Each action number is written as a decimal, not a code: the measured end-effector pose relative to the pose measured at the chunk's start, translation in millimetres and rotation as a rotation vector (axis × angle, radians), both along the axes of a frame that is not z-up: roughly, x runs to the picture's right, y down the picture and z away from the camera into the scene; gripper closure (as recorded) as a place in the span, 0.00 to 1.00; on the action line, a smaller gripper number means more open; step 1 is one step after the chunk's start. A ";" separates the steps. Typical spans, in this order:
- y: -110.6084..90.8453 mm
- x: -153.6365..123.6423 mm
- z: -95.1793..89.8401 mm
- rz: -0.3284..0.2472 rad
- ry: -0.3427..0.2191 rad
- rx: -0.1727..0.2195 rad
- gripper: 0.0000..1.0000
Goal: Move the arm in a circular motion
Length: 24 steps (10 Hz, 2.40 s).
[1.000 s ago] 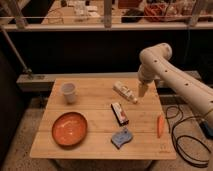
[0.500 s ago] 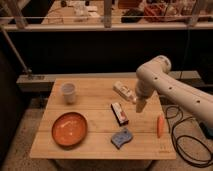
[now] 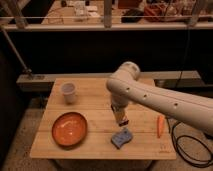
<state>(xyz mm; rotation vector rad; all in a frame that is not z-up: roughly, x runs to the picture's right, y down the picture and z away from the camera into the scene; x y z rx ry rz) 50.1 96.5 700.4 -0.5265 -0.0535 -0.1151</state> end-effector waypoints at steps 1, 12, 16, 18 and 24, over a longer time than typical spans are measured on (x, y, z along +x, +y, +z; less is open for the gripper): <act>-2.3 -25.6 2.4 -0.080 -0.046 -0.009 0.20; -112.2 -138.8 85.8 -0.498 -0.333 0.026 0.20; -168.8 -45.9 115.0 -0.320 -0.230 0.088 0.20; -181.9 7.0 122.2 -0.194 -0.157 0.103 0.20; -134.2 147.1 98.4 0.150 0.068 0.095 0.20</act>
